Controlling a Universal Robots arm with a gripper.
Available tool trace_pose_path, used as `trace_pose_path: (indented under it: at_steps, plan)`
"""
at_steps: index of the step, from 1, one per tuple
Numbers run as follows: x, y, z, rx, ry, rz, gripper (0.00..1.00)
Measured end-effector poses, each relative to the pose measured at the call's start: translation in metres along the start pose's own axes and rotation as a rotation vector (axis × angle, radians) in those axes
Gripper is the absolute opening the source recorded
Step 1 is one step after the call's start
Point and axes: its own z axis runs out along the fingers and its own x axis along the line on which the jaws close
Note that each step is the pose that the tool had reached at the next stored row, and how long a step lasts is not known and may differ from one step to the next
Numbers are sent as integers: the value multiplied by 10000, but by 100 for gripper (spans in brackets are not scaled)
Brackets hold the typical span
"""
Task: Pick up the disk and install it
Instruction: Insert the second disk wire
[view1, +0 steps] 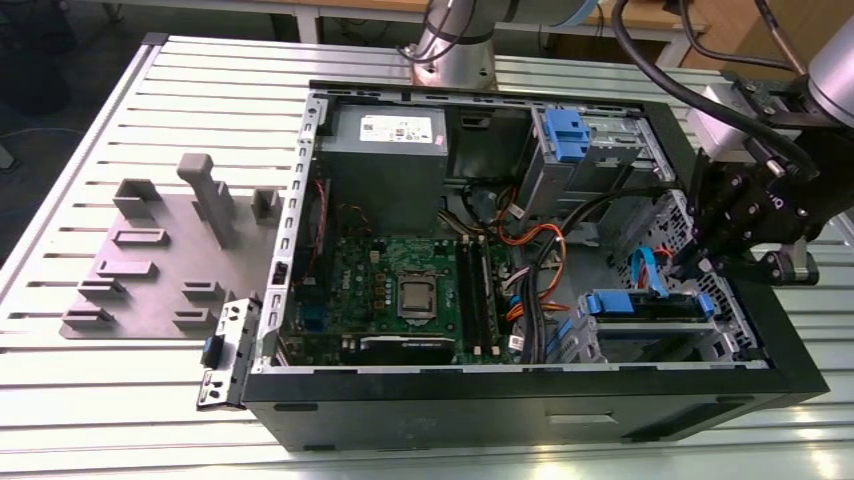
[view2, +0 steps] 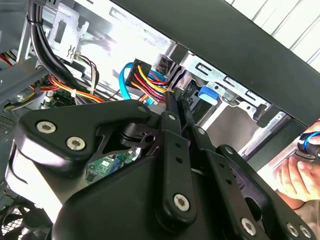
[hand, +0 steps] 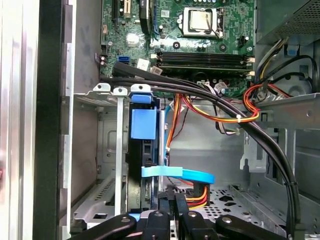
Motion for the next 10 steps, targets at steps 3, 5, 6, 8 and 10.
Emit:
trace_pose_path:
  at_steps: [3,5,6,8,10]
  plan:
    - [36,0,-1,0,1,0,16]
    - [68,0,-1,0,0,0,16]
    - [81,0,-2,0,0,1,16]
    - [100,0,-2,0,0,0,16]
    - [114,0,-2,0,1,0,16]
